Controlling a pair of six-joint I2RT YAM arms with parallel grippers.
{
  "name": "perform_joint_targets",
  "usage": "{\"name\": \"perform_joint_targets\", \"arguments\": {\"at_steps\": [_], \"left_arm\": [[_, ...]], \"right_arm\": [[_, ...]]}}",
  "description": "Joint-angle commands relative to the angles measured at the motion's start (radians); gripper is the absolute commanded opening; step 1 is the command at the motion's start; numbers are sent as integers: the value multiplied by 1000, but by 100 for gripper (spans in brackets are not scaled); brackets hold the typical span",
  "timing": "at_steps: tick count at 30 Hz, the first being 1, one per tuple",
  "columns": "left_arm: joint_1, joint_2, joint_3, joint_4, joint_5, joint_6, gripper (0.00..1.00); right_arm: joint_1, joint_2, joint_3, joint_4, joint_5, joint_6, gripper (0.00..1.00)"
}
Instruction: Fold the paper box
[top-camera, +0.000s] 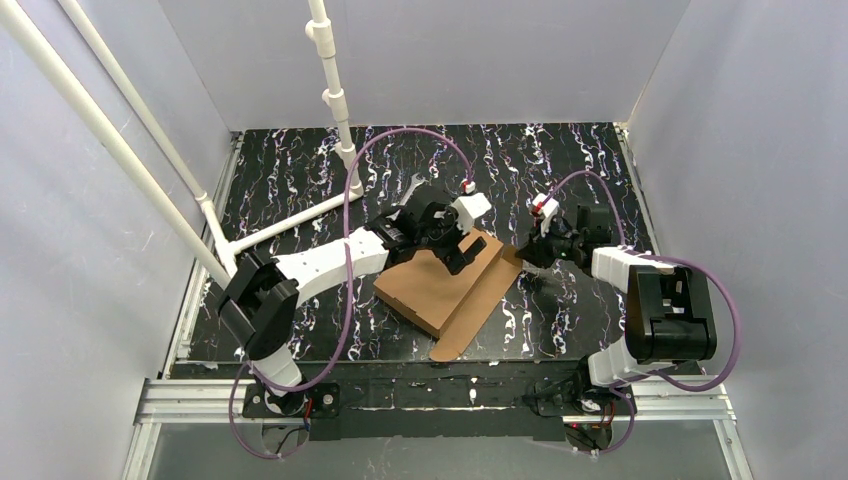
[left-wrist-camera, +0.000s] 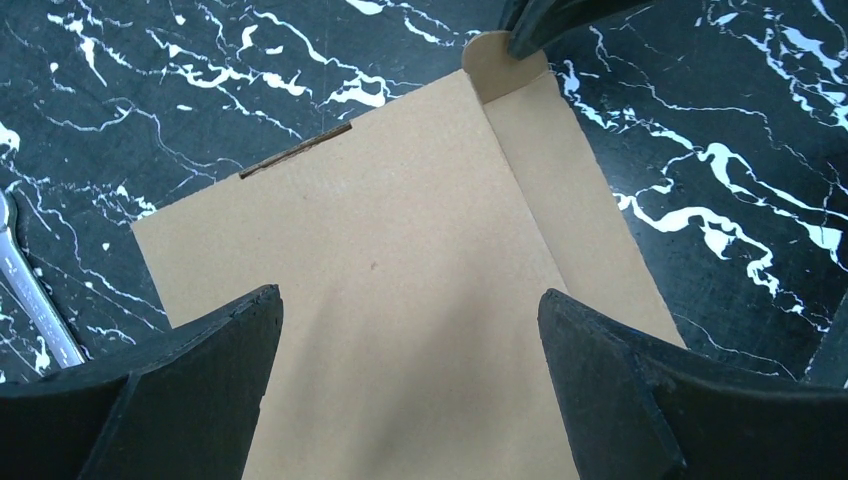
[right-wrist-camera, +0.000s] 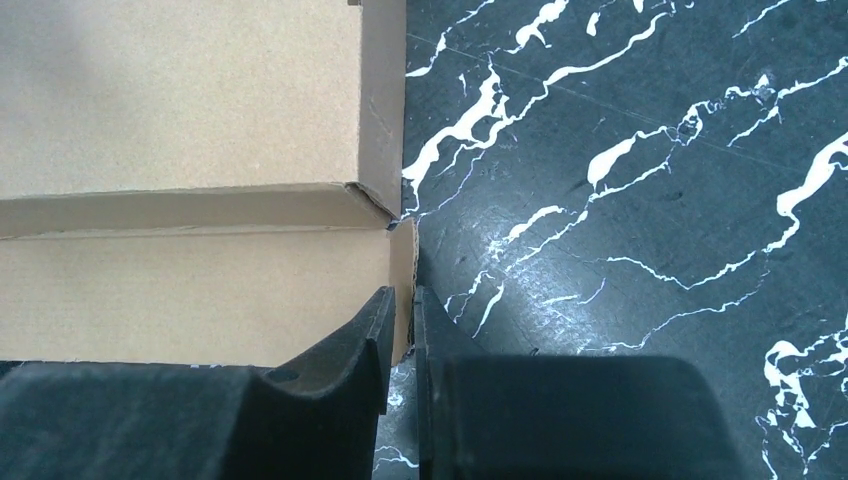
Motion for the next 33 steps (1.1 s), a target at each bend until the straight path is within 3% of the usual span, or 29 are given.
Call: {"name": "perform_joint_targets", "arguments": {"at_steps": [1, 6, 9, 15, 26, 33], "left_arm": [[-8, 8, 37, 48, -82, -34, 98], [-5, 17, 51, 55, -154, -128, 96], [16, 29, 91, -22, -157, -214, 96], [108, -19, 58, -47, -55, -417, 97], [198, 3, 34, -96, -74, -429, 98], [250, 35, 22, -87, 37, -370, 98]], "right_arm": [[-11, -18, -4, -6, -93, -72, 21], [-10, -61, -36, 15, -149, -109, 18], [-10, -45, -26, -2, -135, -127, 16], [0, -36, -28, 15, -122, -133, 10], [16, -81, -63, 34, -101, -162, 1], [16, -95, -86, 67, -77, -172, 1]]}}
